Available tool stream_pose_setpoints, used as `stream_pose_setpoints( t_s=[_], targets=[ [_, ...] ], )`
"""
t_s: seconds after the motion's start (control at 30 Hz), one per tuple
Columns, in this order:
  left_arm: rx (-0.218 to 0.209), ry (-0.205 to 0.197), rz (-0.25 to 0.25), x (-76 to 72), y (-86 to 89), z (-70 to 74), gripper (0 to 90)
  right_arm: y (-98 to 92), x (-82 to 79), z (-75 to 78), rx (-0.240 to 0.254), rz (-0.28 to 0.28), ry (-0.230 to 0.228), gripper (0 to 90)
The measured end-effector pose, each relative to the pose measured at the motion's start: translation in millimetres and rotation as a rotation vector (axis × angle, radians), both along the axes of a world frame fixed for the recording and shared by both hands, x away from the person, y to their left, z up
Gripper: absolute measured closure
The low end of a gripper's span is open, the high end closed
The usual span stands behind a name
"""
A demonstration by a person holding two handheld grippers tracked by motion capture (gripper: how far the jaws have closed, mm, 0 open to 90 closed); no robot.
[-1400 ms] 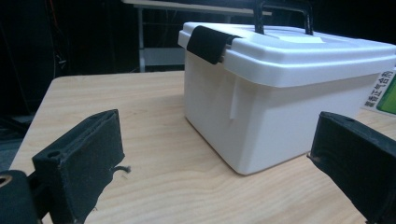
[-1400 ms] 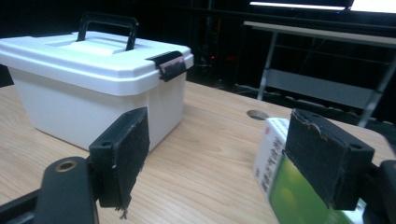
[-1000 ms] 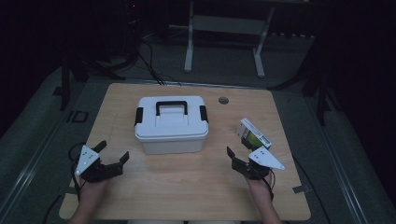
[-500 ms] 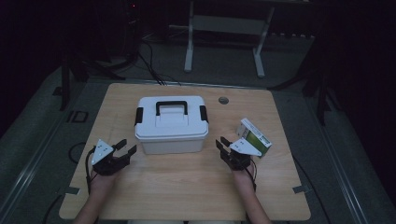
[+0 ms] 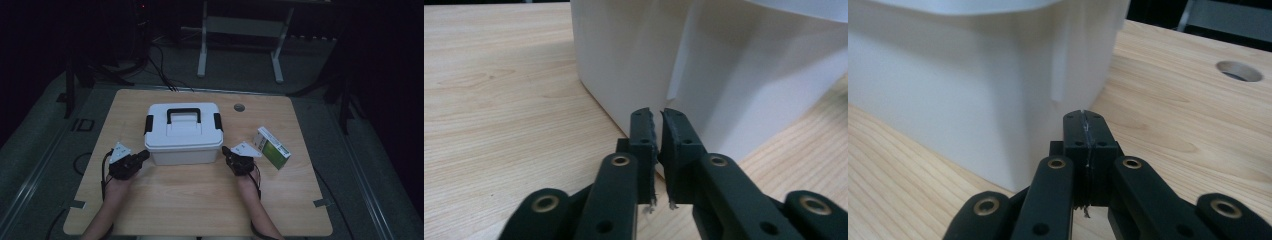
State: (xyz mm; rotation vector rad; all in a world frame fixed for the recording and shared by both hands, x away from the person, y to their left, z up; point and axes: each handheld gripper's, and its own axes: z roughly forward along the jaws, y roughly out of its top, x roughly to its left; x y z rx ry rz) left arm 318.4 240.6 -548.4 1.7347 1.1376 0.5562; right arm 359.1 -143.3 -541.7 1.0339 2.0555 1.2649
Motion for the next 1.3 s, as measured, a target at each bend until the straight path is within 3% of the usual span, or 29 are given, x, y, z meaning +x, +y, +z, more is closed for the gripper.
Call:
stream_pose_setpoints(
  t_s=[0.1,0.2,0.4,1.1,1.17,1.3],
  targets=[
    [0.025,0.0,0.008,2.7,-6.5,1.5,88.9,6.2,2.0,0.6,-0.001,0.004,0.004,89.9],
    [0.015,0.0,0.01,3.5,-7.3,2.2,89.1,11.5,2.1,1.4,-0.023,0.003,0.001,90.0],
    [0.039,0.003,0.016,2.3,-9.5,4.0,89.4,12.0,2.0,1.1,0.002,-0.012,0.018,90.0],
    [0.038,0.021,-0.018,-8.8,-11.6,6.0,89.6,4.1,-13.1,5.2,0.007,0.017,0.027,90.0],
    [0.062,0.017,-0.026,-11.7,-14.2,7.3,89.6,1.8,-14.4,5.0,0.031,0.009,0.045,90.0],
    [0.065,0.015,-0.029,-15.7,-15.4,7.4,89.6,0.2,-21.1,4.5,0.029,0.008,0.039,90.0]
  ],
)
